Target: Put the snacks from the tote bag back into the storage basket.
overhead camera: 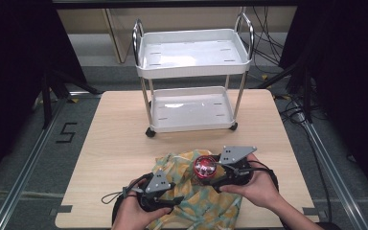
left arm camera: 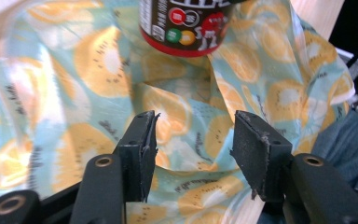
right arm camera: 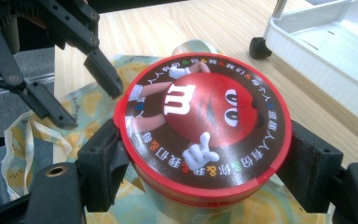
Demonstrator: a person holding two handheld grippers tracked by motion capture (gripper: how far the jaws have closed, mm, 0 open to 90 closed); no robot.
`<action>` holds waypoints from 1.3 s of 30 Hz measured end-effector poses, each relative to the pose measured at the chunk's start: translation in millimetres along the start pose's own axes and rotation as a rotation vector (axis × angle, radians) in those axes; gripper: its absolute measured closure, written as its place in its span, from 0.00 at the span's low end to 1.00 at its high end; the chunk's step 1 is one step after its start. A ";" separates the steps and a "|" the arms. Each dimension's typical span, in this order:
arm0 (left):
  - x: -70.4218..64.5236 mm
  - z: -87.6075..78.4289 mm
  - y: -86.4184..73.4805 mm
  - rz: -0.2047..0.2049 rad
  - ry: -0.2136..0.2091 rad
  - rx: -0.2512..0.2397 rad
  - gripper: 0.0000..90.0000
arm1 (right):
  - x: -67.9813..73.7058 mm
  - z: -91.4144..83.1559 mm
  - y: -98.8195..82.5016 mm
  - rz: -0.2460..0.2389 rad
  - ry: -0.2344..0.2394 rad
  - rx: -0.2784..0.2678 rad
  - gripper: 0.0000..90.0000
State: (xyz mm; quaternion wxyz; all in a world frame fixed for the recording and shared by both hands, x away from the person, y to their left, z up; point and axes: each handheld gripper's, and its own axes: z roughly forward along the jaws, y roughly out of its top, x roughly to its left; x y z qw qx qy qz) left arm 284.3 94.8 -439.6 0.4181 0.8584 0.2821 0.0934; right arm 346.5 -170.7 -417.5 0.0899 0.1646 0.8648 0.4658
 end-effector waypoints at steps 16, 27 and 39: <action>15.5 -11.4 1.1 -0.020 0.066 -0.037 0.53 | -11.9 -5.8 21.9 -0.028 -0.026 0.003 0.29; 17.2 -9.6 0.8 -0.047 0.061 -0.061 0.54 | -25.5 -7.2 25.6 -0.028 -0.043 -0.021 0.29; 20.0 -10.2 0.1 -0.048 0.078 -0.074 0.54 | -34.0 -12.5 32.2 -0.023 -0.063 -0.015 0.29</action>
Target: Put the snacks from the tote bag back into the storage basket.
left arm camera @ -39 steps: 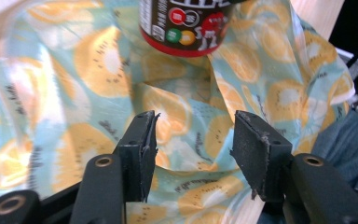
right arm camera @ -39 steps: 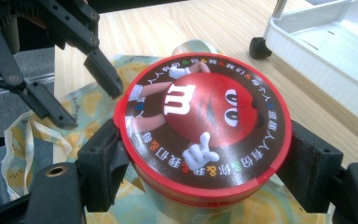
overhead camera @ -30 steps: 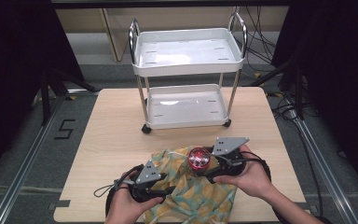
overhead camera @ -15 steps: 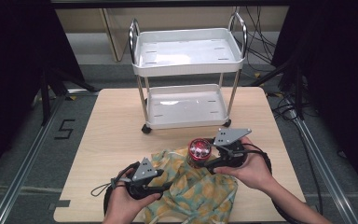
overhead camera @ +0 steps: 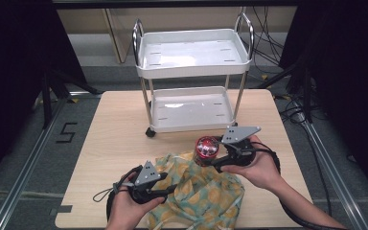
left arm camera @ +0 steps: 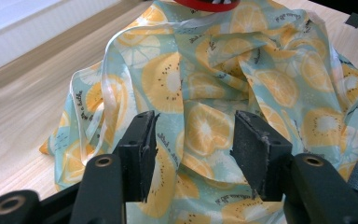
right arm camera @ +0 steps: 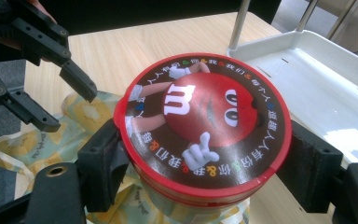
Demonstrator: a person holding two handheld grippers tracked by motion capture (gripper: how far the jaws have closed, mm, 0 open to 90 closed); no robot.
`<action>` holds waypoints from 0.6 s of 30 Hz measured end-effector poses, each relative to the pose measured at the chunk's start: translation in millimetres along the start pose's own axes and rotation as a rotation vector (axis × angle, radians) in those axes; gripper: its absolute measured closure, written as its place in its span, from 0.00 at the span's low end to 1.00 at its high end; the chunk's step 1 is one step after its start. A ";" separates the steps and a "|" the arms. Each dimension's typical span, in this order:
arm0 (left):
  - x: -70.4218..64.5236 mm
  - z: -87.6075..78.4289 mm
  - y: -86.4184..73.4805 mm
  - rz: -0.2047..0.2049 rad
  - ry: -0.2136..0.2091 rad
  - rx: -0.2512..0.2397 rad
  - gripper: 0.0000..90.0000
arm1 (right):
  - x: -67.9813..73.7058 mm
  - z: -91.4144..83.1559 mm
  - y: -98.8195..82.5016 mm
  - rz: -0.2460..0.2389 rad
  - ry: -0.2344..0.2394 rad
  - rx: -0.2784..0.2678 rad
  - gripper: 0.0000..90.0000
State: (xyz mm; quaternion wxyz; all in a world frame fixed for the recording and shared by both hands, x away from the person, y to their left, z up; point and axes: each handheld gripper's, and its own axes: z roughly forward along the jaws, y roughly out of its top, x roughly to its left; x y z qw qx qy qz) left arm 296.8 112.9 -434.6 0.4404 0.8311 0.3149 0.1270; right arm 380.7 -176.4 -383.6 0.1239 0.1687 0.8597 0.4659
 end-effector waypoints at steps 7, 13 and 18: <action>1.1 -1.1 1.0 -0.005 0.017 -0.009 0.54 | -4.9 1.4 2.7 -0.012 0.003 -0.010 0.29; 3.2 -1.3 0.8 0.000 0.023 -0.016 0.53 | -6.3 2.0 4.9 0.001 -0.002 -0.003 0.29; 5.0 -2.3 0.6 0.003 0.029 -0.022 0.53 | -9.0 3.8 5.8 -0.003 -0.021 -0.012 0.29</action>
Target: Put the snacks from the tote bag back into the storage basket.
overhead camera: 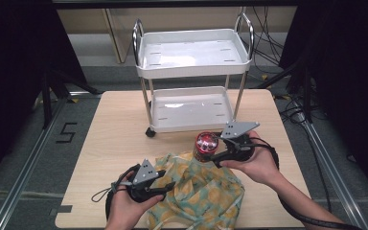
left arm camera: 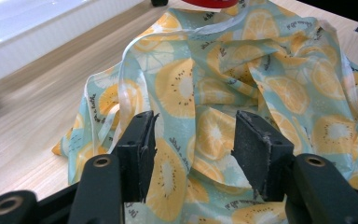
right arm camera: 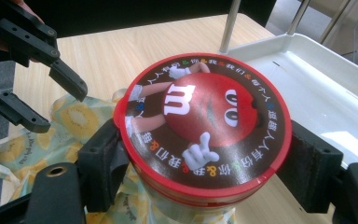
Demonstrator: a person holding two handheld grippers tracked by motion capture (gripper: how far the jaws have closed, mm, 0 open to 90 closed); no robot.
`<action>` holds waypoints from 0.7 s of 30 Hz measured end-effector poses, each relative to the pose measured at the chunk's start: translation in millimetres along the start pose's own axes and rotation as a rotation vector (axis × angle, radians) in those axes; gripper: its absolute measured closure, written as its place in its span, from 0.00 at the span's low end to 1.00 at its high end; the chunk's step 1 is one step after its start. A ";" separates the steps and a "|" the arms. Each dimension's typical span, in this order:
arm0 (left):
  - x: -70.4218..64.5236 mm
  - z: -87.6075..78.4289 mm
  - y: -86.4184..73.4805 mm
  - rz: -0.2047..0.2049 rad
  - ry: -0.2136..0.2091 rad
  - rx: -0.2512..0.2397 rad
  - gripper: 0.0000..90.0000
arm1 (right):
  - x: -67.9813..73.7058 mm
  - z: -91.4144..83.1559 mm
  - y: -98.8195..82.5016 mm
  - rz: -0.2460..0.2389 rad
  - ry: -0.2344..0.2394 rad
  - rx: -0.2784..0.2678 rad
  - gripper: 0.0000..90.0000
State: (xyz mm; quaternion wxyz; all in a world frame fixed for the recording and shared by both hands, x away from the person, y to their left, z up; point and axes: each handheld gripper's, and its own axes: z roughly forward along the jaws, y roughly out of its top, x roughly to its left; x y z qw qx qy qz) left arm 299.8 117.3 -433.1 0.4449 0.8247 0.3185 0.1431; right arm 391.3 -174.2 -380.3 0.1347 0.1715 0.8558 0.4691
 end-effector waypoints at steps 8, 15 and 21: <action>0.3 -0.5 0.4 -0.007 0.011 -0.003 0.53 | -4.5 0.8 3.9 -0.029 0.000 -0.001 0.29; 1.7 -1.5 0.4 0.004 0.013 0.007 0.53 | -6.2 1.6 4.9 -0.007 -0.007 -0.006 0.29; 1.1 -1.5 -0.5 -0.043 0.034 -0.004 0.53 | -8.8 3.3 4.9 0.011 -0.017 -0.011 0.29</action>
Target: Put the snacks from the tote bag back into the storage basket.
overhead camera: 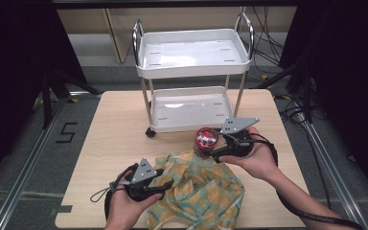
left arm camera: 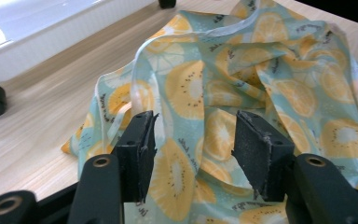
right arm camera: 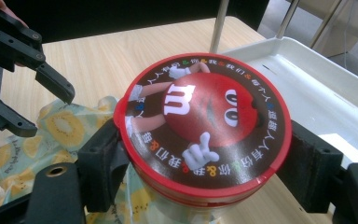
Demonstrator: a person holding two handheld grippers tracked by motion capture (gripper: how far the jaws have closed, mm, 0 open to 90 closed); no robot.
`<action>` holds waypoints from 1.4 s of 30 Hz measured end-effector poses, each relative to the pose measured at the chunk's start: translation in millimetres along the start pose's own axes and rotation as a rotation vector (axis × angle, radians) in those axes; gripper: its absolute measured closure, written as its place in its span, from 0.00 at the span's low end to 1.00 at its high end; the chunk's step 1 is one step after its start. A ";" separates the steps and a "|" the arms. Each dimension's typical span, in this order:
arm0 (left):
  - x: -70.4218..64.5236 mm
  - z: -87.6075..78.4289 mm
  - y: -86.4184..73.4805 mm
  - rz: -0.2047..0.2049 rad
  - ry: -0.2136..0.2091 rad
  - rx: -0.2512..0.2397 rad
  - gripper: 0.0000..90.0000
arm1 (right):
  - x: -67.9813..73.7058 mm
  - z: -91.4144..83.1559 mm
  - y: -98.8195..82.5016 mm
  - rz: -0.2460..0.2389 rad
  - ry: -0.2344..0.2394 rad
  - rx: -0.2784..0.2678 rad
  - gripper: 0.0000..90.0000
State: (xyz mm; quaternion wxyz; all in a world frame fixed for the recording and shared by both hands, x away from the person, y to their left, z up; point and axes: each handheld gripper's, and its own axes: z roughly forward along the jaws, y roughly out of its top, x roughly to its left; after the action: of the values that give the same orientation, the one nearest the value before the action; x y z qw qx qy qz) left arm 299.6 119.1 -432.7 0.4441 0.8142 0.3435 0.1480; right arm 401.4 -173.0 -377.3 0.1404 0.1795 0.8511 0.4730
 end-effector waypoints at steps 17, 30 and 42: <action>5.4 -3.5 0.8 0.023 0.017 -0.012 0.52 | -10.3 3.3 4.8 -0.004 -0.020 0.002 0.29; 7.0 -4.5 1.7 0.016 0.032 -0.019 0.52 | -15.6 8.8 6.3 0.016 -0.032 -0.005 0.29; 7.3 -6.3 2.6 -0.004 0.040 -0.030 0.52 | -22.4 14.6 13.4 0.017 -0.033 0.009 0.29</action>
State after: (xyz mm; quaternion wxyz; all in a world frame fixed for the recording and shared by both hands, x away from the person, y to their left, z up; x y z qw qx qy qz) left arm 302.5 127.1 -427.5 0.4497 0.8034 0.3519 0.1685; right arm 429.8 -165.2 -371.7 0.1494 0.1954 0.8492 0.4673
